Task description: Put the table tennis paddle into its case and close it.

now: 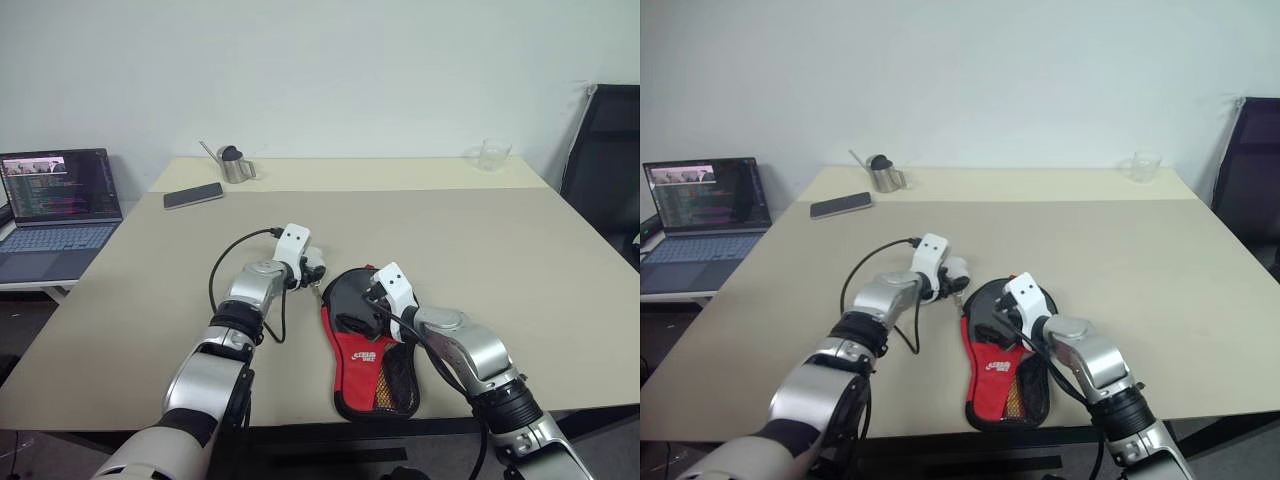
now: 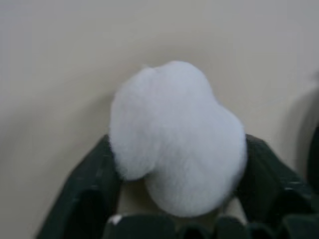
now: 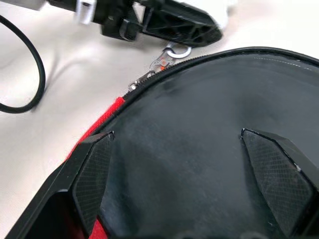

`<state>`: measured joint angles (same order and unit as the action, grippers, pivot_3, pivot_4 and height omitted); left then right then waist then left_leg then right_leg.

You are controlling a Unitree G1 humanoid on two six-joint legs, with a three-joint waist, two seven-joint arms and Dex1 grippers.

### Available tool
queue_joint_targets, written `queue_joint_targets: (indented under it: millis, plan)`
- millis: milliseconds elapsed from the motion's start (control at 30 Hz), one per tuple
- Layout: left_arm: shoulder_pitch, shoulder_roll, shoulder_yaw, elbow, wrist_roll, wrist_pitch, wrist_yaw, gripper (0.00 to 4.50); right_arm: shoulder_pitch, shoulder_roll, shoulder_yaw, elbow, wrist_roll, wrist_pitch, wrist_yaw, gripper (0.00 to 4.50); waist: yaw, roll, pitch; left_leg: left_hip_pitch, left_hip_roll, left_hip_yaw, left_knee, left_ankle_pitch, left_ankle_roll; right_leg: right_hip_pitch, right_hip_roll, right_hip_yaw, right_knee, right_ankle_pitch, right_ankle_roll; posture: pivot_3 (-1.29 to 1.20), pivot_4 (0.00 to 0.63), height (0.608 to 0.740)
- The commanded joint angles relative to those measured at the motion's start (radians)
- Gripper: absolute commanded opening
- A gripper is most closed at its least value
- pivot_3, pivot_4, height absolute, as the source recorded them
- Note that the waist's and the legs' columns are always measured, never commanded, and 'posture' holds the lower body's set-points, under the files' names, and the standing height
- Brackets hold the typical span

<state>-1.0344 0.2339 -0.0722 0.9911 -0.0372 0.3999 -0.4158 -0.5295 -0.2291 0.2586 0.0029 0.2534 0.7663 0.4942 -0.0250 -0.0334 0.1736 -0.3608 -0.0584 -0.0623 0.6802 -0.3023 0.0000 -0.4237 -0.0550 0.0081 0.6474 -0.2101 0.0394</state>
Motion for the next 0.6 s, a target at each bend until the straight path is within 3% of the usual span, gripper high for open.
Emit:
queue_joint_targets:
  millis: [33, 200, 467, 600]
  plan:
    - [-0.080, -0.009, 0.013, 0.057, 0.019, -0.063, 0.007, 1.77, 0.005, 0.010, 0.001, 0.012, -0.004, 0.046, -0.004, 4.50, -0.001, 0.000, 0.000, 0.000, 0.000, 0.000, 0.000, 0.000, 0.000, 0.000, 0.000, 0.000, 0.000, 0.000, 0.000, 0.00, 0.150, 0.740]
    - [-0.180, -0.013, -0.016, 0.180, 0.076, -0.161, 0.007, 0.37, -0.003, 0.013, 0.016, -0.006, -0.008, 0.061, 0.004, 4.50, -0.002, 0.000, 0.000, -0.001, 0.000, 0.000, 0.000, 0.000, 0.000, 0.000, 0.000, -0.001, 0.000, 0.000, 0.000, 0.00, 0.150, 0.740]
    - [-0.307, -0.059, -0.090, 0.337, 0.226, -0.300, 0.066, 0.28, -0.003, 0.023, 0.035, -0.051, 0.005, 0.116, 0.015, 4.50, -0.002, 0.000, 0.000, -0.002, 0.000, -0.001, 0.000, 0.000, 0.000, -0.001, 0.000, -0.002, -0.001, 0.000, 0.000, 0.00, 0.150, 0.740]
    - [-0.321, -0.098, -0.222, 0.370, 0.392, -0.372, 0.148, 0.28, 0.017, 0.028, 0.047, -0.105, 0.015, 0.161, 0.012, 4.50, -0.003, 0.000, 0.000, -0.002, 0.000, -0.001, -0.001, 0.000, 0.000, -0.001, 0.000, -0.003, -0.001, 0.000, 0.000, 0.00, 0.150, 0.740]
